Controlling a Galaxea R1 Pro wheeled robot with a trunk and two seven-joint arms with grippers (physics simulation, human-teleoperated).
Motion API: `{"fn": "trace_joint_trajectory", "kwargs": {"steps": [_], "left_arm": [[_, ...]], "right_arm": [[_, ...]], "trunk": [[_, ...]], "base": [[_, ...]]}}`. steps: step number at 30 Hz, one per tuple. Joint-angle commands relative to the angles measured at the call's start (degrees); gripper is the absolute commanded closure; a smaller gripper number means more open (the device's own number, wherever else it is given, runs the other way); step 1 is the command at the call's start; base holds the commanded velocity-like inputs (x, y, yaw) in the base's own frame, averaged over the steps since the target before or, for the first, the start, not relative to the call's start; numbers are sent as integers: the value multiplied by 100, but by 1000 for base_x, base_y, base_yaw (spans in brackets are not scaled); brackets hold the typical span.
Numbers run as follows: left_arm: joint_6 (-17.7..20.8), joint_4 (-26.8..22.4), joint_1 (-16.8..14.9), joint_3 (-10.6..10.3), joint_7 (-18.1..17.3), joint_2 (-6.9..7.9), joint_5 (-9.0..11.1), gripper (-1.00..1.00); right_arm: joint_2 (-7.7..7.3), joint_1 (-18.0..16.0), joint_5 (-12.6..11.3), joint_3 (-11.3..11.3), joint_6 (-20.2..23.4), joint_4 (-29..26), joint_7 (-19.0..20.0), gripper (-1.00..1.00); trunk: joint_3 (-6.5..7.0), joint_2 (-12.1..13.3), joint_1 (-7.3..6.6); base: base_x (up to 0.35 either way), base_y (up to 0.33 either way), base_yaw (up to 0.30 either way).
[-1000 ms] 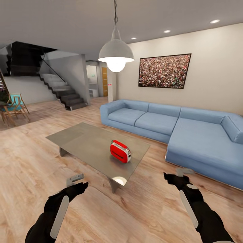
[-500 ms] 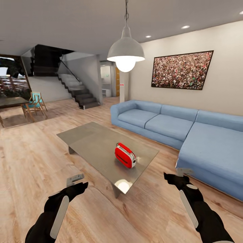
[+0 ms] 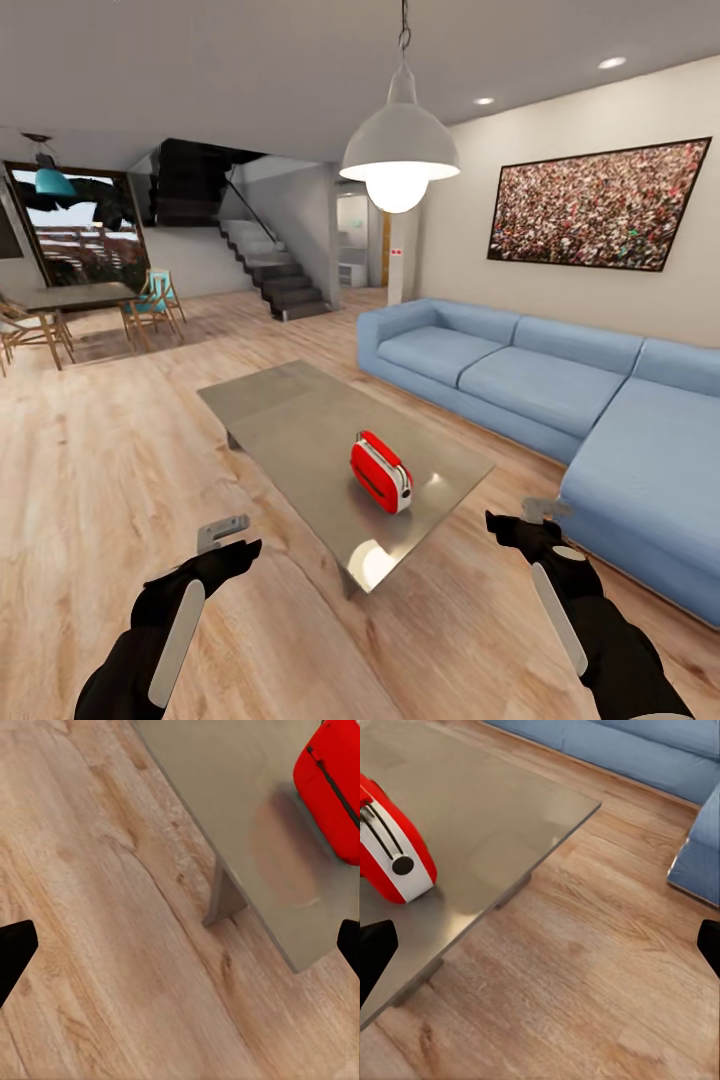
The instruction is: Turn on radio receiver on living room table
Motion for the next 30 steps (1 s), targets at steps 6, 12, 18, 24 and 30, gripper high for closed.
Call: {"fn": "trace_joint_trajectory", "kwargs": {"steps": [6, 12, 18, 24, 30], "left_arm": [[0, 0, 0, 0, -1, 0, 0, -100], [0, 0, 0, 0, -2, 0, -6, -100], [0, 0, 0, 0, -1, 0, -7, -100], [0, 0, 0, 0, -2, 0, -9, -100], [0, 0, 0, 0, -2, 0, -9, -100]], "right_arm": [[0, 0, 0, 0, 0, 0, 0, -100], [0, 0, 0, 0, 0, 0, 0, -100], [0, 0, 0, 0, 0, 0, 0, -100], [0, 0, 0, 0, 0, 0, 0, -100], [0, 0, 0, -8, 0, 0, 0, -100]], "trunk": [[0, 0, 0], [0, 0, 0], [0, 0, 0], [0, 0, 0], [0, 0, 0]], "base": [[132, -320, 260], [132, -321, 260], [97, -325, 260], [12, -332, 260], [-128, -303, 260]]}}
